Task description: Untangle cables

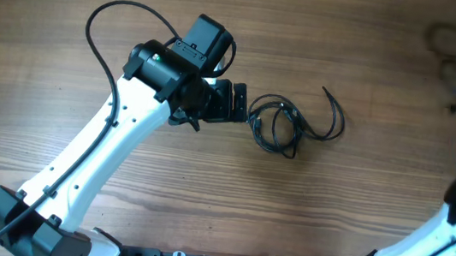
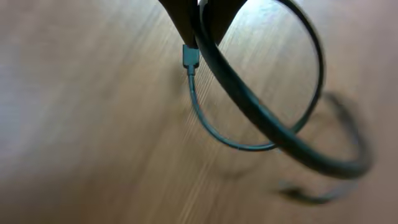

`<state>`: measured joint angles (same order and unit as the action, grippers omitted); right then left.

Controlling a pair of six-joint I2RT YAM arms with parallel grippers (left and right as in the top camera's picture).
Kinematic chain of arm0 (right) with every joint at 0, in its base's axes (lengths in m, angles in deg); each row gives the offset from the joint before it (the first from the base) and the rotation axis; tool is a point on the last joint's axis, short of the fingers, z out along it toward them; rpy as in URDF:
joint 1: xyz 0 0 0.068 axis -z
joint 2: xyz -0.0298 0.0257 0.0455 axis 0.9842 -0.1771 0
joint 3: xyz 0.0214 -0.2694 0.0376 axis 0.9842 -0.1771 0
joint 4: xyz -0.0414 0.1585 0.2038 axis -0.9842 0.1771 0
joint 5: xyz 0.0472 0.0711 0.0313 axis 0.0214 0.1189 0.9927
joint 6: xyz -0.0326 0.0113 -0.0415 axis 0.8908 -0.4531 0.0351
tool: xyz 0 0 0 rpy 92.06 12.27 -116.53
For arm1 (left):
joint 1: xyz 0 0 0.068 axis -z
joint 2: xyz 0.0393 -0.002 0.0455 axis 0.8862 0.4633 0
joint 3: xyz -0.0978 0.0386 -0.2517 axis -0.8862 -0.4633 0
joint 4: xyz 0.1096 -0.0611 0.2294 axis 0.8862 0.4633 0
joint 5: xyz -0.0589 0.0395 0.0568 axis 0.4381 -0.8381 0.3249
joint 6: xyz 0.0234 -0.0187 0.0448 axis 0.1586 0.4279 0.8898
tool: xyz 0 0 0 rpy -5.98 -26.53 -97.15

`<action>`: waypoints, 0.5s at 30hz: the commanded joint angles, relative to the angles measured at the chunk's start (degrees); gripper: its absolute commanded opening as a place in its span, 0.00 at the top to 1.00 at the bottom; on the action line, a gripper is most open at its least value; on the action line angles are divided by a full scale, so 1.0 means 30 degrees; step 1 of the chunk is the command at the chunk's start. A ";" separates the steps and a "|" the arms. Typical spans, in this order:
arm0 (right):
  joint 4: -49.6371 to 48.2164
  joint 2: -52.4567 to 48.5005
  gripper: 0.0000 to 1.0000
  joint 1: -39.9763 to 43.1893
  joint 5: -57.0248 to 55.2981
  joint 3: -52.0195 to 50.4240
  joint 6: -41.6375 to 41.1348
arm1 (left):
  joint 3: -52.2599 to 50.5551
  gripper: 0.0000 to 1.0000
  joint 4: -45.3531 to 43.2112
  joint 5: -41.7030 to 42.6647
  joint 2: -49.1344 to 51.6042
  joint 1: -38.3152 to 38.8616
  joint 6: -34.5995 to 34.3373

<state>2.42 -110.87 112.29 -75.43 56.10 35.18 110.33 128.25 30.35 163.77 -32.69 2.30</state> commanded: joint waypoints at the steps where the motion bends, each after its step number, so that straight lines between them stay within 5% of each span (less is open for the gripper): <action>1: 0.1020 0.1676 0.96 0.0568 -0.1778 0.0503 -0.1632 | -0.0022 0.00 0.0007 -0.0044 0.0219 -0.0073 0.0036; 6: 0.1778 0.1661 0.95 0.0248 -0.1144 -0.1086 -0.4131 | -0.0022 0.00 0.0007 -0.0044 0.0219 -0.0073 0.0036; 11: -0.4430 0.1297 0.96 -0.2404 0.1275 -0.4291 -0.3730 | -0.0022 0.00 0.0007 -0.0044 0.0219 -0.0073 0.0036; 15: -1.0061 0.0532 0.95 -0.5173 0.3162 -0.4233 -0.0488 | -0.0022 0.00 0.0007 -0.0044 0.0219 -0.0073 0.0036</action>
<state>-23.00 -107.83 100.34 -71.08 42.90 27.70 110.33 128.22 30.35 163.82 -32.69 2.30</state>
